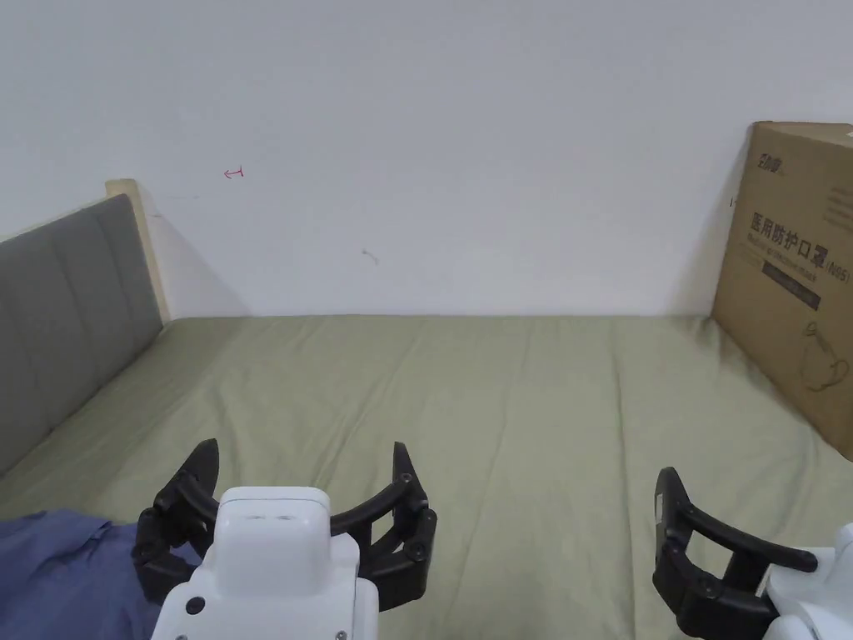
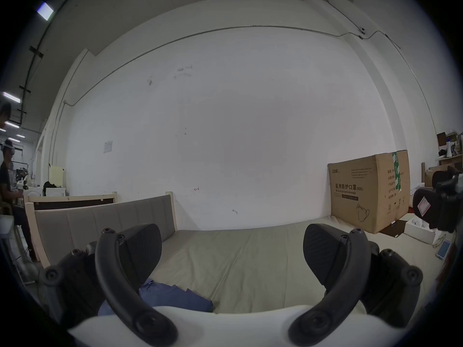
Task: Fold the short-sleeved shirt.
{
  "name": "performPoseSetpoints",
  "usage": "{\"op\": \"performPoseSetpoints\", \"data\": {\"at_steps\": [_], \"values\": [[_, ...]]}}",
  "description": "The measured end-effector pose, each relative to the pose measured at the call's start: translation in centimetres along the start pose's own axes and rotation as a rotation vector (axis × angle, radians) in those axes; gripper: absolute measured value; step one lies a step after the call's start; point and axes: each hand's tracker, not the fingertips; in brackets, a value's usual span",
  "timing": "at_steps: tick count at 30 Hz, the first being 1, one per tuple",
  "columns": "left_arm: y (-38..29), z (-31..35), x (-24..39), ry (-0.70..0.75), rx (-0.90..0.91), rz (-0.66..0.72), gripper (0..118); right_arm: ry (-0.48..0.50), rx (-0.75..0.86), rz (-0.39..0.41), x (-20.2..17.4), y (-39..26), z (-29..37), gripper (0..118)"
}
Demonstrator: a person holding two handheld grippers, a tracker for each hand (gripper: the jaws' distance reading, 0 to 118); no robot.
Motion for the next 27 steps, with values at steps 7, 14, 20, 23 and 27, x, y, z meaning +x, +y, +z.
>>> {"op": "performPoseSetpoints", "data": {"at_steps": [7,14,20,23,27], "values": [[0.1,-0.5,-1.0,-0.074,-0.069,0.046,114,0.005,0.028,0.007,0.6,0.8,0.6,118],[0.3,-0.4,-1.6,-0.104,-0.073,0.096,114,0.007,0.006,0.016,0.3,1.2,0.4,118],[0.6,-0.1,-1.3,-0.067,-0.047,0.076,113,0.006,-0.018,-0.041,0.7,1.6,0.3,118],[0.9,0.0,-1.1,-0.059,-0.036,0.046,113,-0.035,-0.064,-0.099,1.2,1.6,-0.3,118],[1.3,0.4,-1.3,-0.108,-0.034,0.081,103,-0.088,-0.055,-0.081,1.4,1.6,-0.2,118]]}}
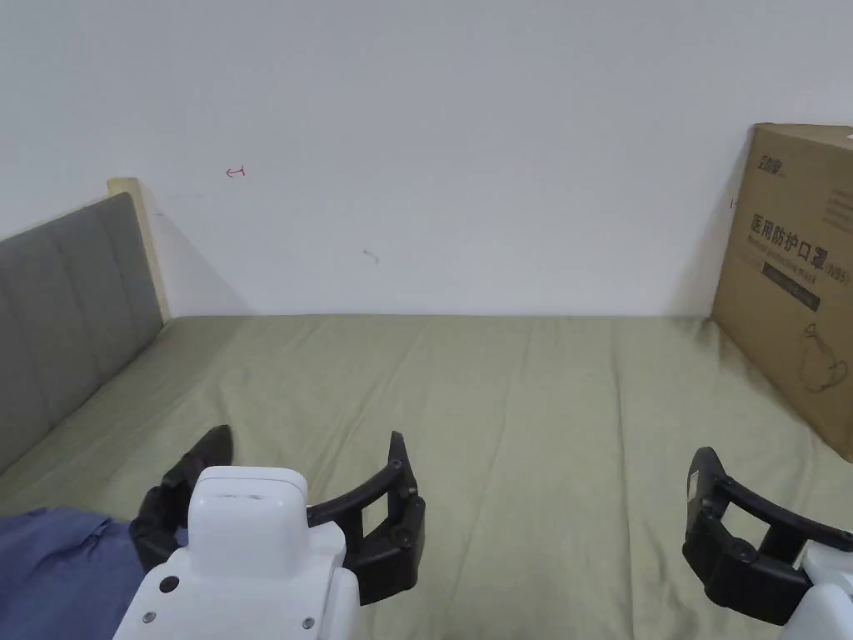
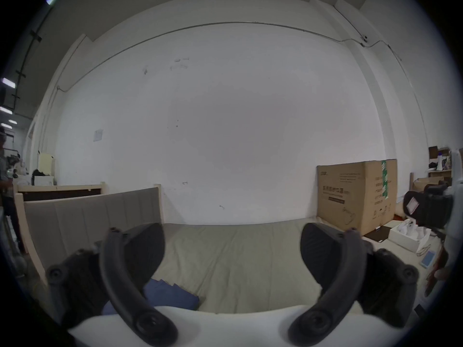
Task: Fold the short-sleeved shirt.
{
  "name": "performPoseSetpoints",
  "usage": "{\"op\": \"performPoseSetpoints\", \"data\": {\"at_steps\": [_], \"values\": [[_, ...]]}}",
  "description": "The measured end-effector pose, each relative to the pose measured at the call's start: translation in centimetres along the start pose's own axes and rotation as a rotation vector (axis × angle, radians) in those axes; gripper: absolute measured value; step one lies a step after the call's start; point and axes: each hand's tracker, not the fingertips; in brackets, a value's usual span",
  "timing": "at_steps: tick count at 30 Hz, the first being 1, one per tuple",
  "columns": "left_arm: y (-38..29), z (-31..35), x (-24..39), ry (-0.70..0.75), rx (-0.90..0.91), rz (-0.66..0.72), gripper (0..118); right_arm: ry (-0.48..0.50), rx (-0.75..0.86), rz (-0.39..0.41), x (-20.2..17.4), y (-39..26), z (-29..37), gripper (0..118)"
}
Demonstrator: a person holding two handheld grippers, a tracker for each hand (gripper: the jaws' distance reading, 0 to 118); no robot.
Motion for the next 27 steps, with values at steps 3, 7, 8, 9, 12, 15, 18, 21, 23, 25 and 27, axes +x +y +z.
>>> {"op": "performPoseSetpoints", "data": {"at_steps": [3,7,8,9,12,15,18,21,23,25,27], "values": [[0.5,-0.5,-0.1,-0.013,-0.093,-0.002,30,0.110,-0.050,0.010,-0.1,0.7,-0.2,95],[0.2,-0.6,-0.4,0.082,-0.084,-0.008,2,0.088,-0.045,0.033,-0.6,0.5,-1.1,0],[0.3,-0.8,-0.7,0.061,-0.093,0.007,1,0.177,-0.081,-0.024,-0.1,0.2,-1.5,0],[0.2,-1.0,-0.8,0.045,-0.106,0.020,0,0.197,-0.106,-0.027,0.1,0.0,-1.9,0],[0.0,-1.4,-0.3,0.024,-0.128,0.019,0,0.145,-0.096,0.050,-0.6,-0.5,-1.3,0],[-0.3,-1.7,0.3,0.006,-0.132,0.006,0,0.127,-0.081,0.054,-0.6,-0.3,-0.5,0],[-0.5,-1.9,0.8,-0.019,-0.143,0.017,0,0.115,-0.070,0.053,-0.6,-0.2,-0.4,0],[-0.6,-2.2,0.8,-0.035,-0.159,0.036,0,0.100,-0.060,0.064,-0.4,0.1,-0.1,0],[-0.7,-2.3,0.5,-0.037,-0.173,0.056,0,0.087,-0.071,0.067,-0.3,0.2,-0.1,0],[-0.5,-2.3,-1.0,-0.043,-0.190,0.058,0,0.083,-0.109,0.095,-1.3,-0.3,-0.5,0],[-0.3,-1.5,-3.0,0.029,-0.187,0.009,0,0.116,-0.126,0.105,-2.4,-0.9,-1.3,0]]}}
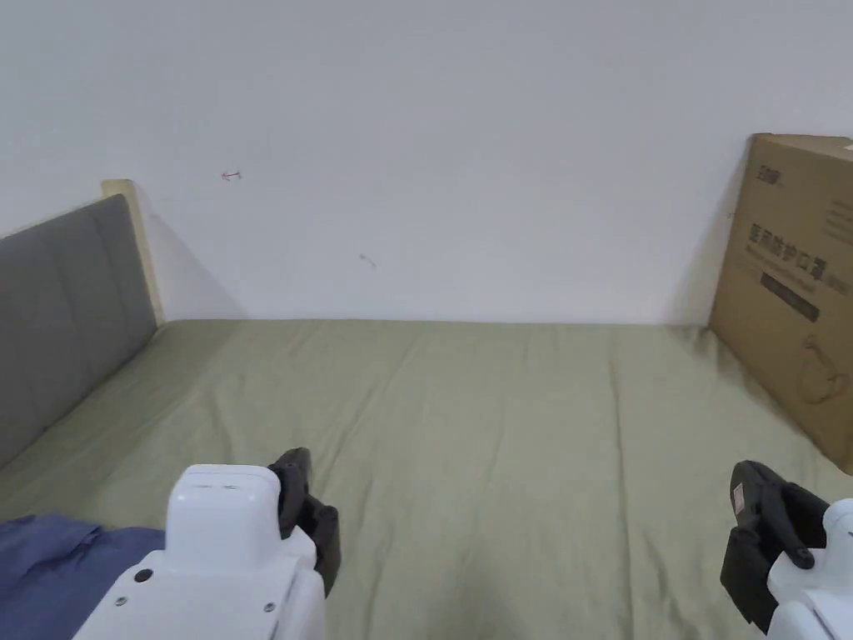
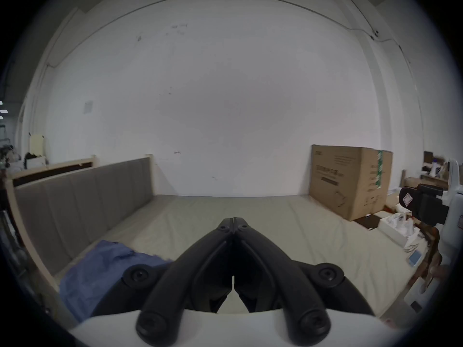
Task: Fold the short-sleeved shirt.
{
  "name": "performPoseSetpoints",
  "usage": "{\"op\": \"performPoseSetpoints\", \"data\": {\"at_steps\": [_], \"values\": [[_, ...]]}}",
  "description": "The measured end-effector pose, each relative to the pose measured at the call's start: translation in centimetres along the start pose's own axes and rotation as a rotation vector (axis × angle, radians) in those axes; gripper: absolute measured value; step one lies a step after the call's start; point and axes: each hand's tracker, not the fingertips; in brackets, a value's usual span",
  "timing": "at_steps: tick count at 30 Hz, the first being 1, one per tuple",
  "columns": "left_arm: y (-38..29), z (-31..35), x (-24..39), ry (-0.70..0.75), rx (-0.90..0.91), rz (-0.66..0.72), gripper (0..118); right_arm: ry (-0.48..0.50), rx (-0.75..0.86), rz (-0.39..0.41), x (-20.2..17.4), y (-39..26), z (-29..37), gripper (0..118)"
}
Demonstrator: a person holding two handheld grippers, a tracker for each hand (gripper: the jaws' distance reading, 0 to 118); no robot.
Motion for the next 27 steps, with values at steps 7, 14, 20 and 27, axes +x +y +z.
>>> {"op": "performPoseSetpoints", "data": {"at_steps": [7,14,20,27], "values": [[-1.0,5.4,-12.4,0.377,-0.087,-0.012,0,0.324,-0.066,0.023,-11.2,0.1,-2.6,0],[-2.1,6.7,-17.9,0.493,-0.144,0.148,0,0.481,-0.080,0.027,-15.7,0.9,-3.3,0],[-1.5,-4.6,-25.7,0.233,-0.456,0.390,17,0.460,-0.129,0.008,-12.9,1.1,-4.5,0],[-12.8,-19.2,-31.6,0.215,-0.923,0.700,82,0.367,-0.301,-0.047,-9.8,-1.9,-7.2,0]]}}
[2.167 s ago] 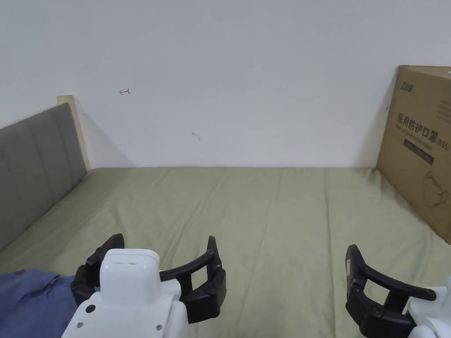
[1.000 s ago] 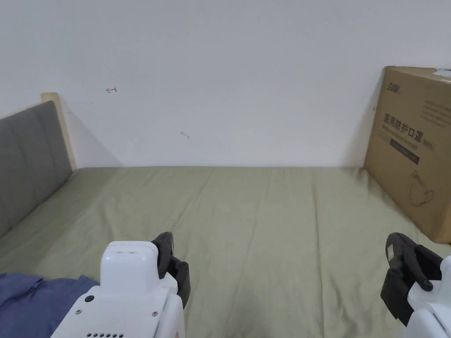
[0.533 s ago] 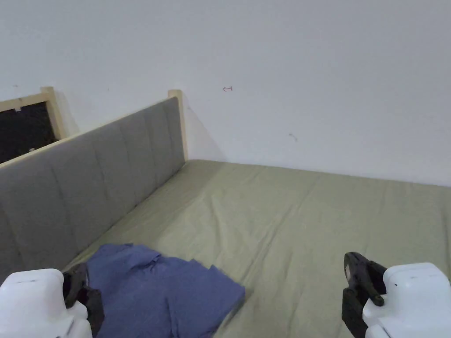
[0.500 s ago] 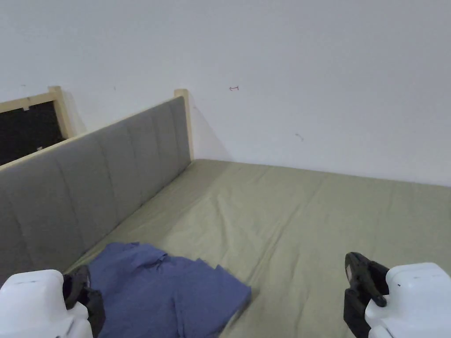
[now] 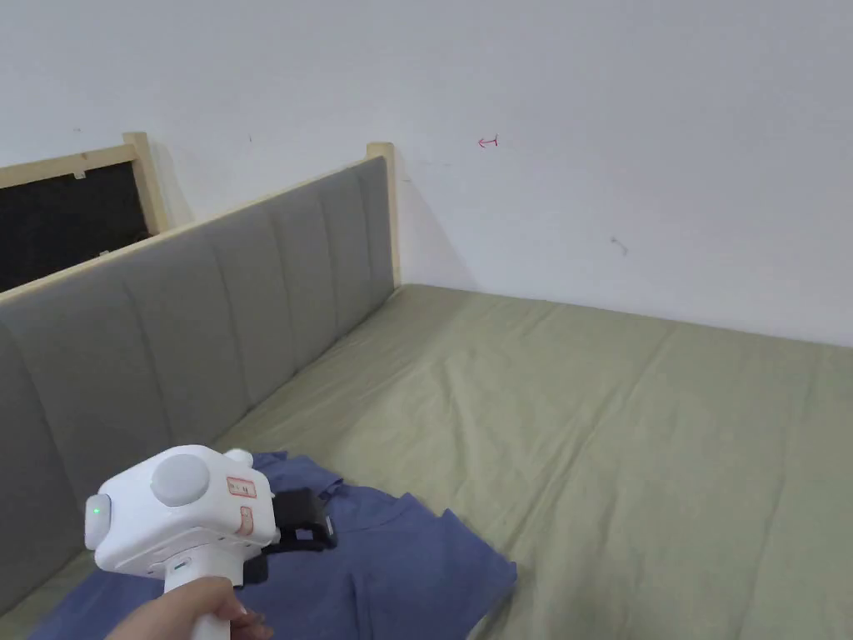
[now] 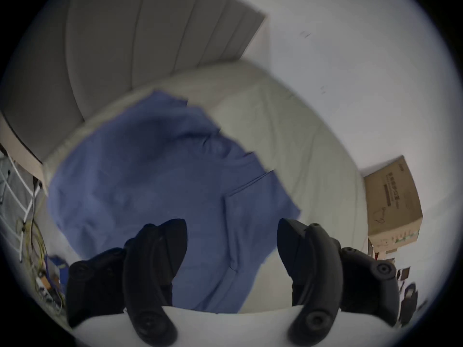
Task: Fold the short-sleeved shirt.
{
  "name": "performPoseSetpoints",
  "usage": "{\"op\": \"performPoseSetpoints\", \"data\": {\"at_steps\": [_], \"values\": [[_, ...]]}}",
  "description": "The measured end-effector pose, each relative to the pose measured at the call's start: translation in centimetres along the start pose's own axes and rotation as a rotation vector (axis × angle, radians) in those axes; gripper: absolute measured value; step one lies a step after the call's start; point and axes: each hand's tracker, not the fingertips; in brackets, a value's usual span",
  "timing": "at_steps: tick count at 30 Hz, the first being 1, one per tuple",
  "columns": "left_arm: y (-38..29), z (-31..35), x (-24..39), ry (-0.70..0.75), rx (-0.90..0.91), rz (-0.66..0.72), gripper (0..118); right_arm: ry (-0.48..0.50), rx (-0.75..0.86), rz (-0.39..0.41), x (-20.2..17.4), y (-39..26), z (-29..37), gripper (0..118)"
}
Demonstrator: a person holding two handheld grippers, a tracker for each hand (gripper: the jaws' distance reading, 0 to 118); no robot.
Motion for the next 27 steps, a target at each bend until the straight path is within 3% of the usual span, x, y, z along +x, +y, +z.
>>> {"op": "performPoseSetpoints", "data": {"at_steps": [4,6,8,9,11,15,17,18,19,20,24,27], "values": [[-0.2,-8.0,-0.8,0.063,-0.178,-0.007,88,-0.035,-0.107,-0.053,1.9,-1.6,-2.3,0],[-1.1,-11.0,0.1,0.128,-0.237,-0.145,97,-0.036,-0.144,-0.084,2.5,-2.4,-3.4,0],[-2.5,-13.6,0.7,0.172,-0.274,-0.302,115,-0.038,-0.172,-0.101,2.8,-3.0,-4.2,0],[-3.2,-14.5,1.2,0.156,-0.287,-0.369,118,-0.040,-0.188,-0.109,2.9,-3.1,-4.6,0],[-4.9,-15.5,2.0,0.265,-0.249,-0.467,118,-0.033,-0.214,-0.125,3.1,-3.5,-5.1,0],[-5.0,-14.5,2.6,0.259,-0.228,-0.369,118,-0.025,-0.242,-0.154,3.3,-4.4,-5.4,0],[-6.0,-13.5,2.5,0.236,-0.159,-0.397,105,-0.020,-0.260,-0.185,3.5,-4.6,-5.2,0],[-6.1,-12.7,2.2,0.229,-0.128,-0.412,86,-0.014,-0.269,-0.200,3.8,-4.6,-5.0,0],[-6.0,-11.3,1.9,0.233,-0.086,-0.411,36,-0.011,-0.272,-0.209,4.1,-4.5,-4.7,0],[-6.0,-10.3,1.8,0.219,-0.048,-0.407,0,-0.011,-0.272,-0.212,4.3,-4.4,-4.4,0],[-4.5,-4.9,1.0,0.154,0.039,-0.365,0,-0.023,-0.241,-0.214,5.3,-3.7,-2.5,0],[-3.6,0.7,2.2,0.217,0.139,-0.495,0,-0.024,-0.212,-0.236,6.2,-3.0,-1.1,0]]}}
